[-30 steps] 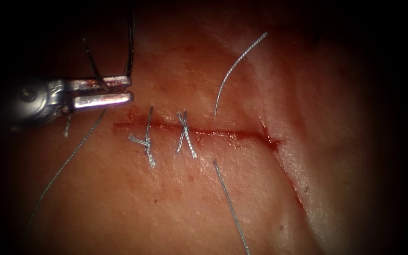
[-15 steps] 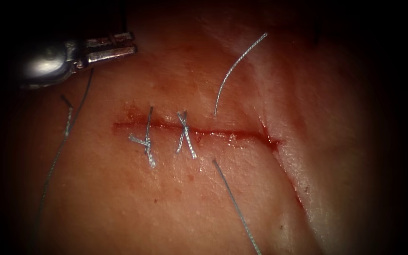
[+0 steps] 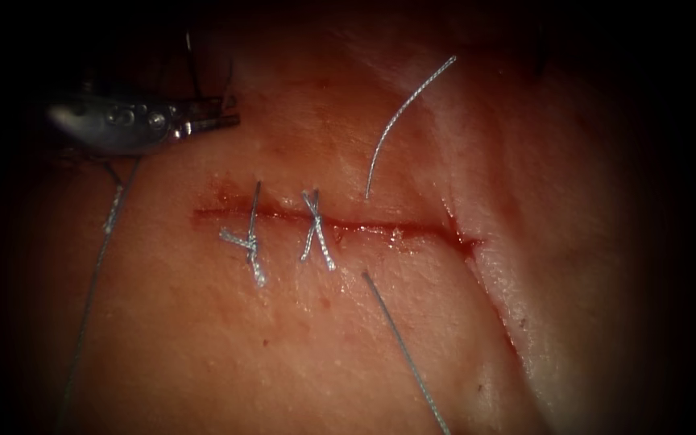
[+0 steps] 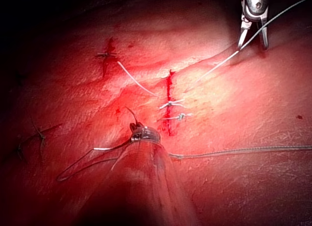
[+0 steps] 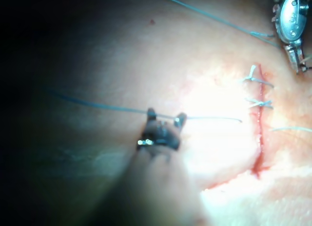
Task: Wound Closure
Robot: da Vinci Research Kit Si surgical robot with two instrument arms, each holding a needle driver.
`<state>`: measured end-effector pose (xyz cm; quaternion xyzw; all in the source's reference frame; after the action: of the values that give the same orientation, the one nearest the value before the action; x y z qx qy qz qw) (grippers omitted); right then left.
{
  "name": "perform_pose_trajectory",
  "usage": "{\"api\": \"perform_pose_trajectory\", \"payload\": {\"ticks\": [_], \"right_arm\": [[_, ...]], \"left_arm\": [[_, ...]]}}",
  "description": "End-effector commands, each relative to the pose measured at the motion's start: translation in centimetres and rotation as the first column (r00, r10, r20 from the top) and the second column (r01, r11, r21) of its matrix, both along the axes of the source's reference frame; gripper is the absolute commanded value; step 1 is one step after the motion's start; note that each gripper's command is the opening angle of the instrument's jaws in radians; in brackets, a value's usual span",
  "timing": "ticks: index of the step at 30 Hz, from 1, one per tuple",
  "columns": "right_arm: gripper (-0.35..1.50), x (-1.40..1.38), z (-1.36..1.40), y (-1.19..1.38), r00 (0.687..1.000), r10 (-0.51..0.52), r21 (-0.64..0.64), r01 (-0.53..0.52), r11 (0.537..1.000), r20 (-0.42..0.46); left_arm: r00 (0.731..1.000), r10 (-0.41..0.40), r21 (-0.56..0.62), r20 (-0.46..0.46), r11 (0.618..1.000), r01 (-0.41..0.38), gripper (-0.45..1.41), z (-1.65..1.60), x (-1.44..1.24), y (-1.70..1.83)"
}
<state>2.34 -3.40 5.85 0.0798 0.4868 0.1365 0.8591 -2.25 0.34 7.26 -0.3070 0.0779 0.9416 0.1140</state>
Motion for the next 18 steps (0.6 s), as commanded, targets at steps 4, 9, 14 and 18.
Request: {"api": "perform_pose_trajectory", "payload": {"ticks": [4, 9, 14, 18], "right_arm": [[1.36, 0.08, 0.06, -0.06, 1.0, 0.001, 0.0, -0.001, 1.0, -0.001], [1.36, 0.09, 0.08, -0.06, 1.0, 0.002, -0.002, -0.002, 1.0, 0.0], [1.36, 0.09, 0.12, -0.06, 1.0, 0.003, -0.004, -0.003, 1.0, 0.001], [1.36, 0.09, 0.14, -0.05, 1.0, 0.005, -0.004, -0.005, 1.0, 0.002]], "left_arm": [[0.997, 0.028, 0.027, -0.07, 0.999, -0.026, -0.45, 0.16, -0.08, 0.08], [0.998, 0.034, 0.071, -0.047, 0.997, -0.031, 0.37, 0.22, -0.17, 0.19], [0.999, -0.014, 0.165, 0.032, 0.986, 0.009, 0.81, 0.16, -0.27, 0.21], [0.992, -0.064, 0.205, 0.111, 0.978, 0.04, 0.93, -0.06, -0.29, 0.28]]}}
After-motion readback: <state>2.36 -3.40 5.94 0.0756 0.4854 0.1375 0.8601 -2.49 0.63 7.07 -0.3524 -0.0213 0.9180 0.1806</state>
